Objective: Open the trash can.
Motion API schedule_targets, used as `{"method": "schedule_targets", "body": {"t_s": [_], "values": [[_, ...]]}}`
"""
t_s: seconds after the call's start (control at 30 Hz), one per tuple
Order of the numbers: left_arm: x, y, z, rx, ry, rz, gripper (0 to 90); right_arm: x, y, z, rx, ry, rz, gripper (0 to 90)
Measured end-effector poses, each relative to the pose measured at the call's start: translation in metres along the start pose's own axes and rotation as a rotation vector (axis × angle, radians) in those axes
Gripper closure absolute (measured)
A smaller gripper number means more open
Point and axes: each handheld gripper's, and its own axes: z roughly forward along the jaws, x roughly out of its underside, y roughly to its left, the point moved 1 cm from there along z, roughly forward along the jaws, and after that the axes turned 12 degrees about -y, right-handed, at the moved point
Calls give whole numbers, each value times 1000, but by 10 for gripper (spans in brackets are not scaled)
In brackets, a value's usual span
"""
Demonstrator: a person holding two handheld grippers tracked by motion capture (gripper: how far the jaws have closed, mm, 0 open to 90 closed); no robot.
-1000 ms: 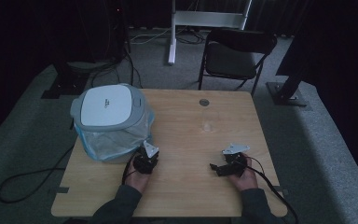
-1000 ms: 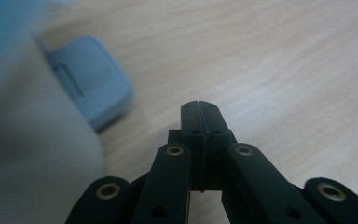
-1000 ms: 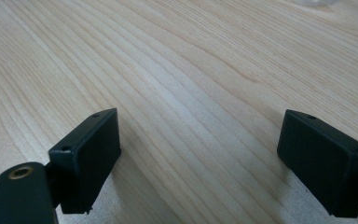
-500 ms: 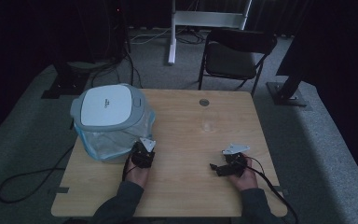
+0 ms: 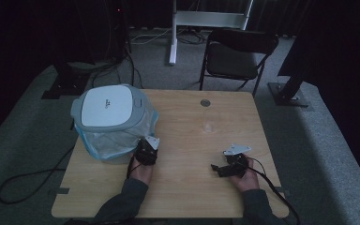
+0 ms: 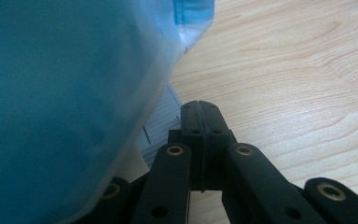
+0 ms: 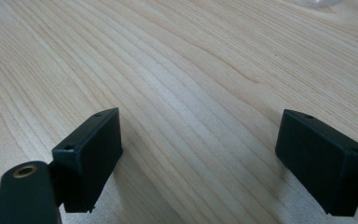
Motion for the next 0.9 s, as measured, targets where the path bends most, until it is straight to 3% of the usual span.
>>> {"method": "schedule_targets", "body": {"t_s": [0.27, 0.3, 0.37, 0.53, 0.63, 0.87, 0.9], "values": [[-2, -3, 5, -41, 5, 3, 900, 0, 0, 0, 1, 0, 0, 139], [-1, -5, 6, -53, 7, -15, 900, 0, 0, 0, 1, 0, 0, 139], [-1, -4, 5, -51, 16, 1, 900, 0, 0, 0, 0, 0, 0, 139], [0, -5, 6, -56, 21, -11, 900, 0, 1, 0, -2, 0, -1, 140], [1, -3, 6, -49, 22, 16, 900, 0, 1, 0, -4, -3, -2, 146], [4, -4, 6, -51, 16, 6, 900, 0, 2, 0, -6, -2, -4, 147], [4, -3, 6, -47, 15, 23, 900, 0, 2, -1, -8, -1, -7, 147]]}}
